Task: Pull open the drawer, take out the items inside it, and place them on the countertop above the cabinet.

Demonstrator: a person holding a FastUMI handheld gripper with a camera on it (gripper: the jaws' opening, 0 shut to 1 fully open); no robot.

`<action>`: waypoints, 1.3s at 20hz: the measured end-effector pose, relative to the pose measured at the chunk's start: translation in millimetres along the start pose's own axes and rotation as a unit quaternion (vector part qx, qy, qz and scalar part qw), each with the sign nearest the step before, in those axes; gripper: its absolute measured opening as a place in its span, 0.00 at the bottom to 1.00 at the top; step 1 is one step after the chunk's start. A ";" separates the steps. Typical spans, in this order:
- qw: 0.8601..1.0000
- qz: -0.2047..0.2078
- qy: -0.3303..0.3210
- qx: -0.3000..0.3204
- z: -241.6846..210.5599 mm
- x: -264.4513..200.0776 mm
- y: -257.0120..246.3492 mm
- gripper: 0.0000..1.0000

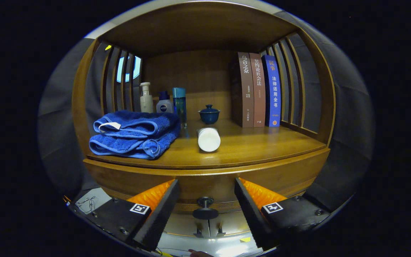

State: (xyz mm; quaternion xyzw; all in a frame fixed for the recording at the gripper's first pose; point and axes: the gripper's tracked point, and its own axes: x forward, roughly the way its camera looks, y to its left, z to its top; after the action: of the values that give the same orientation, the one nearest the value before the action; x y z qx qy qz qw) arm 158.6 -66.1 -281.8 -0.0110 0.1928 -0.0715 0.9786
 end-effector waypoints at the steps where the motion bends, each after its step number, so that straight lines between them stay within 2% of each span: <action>1: 1.000 0.000 -0.004 0.000 4.0 -2.6 0.6 0.99; 4: 1.000 0.003 -0.014 -0.003 17.3 -13.9 2.3 0.99; 9: 0.998 0.010 -0.061 -0.006 66.4 -43.8 3.7 0.98; 18: 0.986 0.015 -0.163 -0.028 160.7 -130.4 7.1 0.98; 26: 0.978 0.021 -0.205 -0.038 188.1 -204.5 13.6 0.98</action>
State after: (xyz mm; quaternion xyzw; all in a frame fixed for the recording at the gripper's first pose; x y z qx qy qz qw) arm 44.5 -24.4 -31.5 -0.0585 -0.0093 -0.0400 0.9974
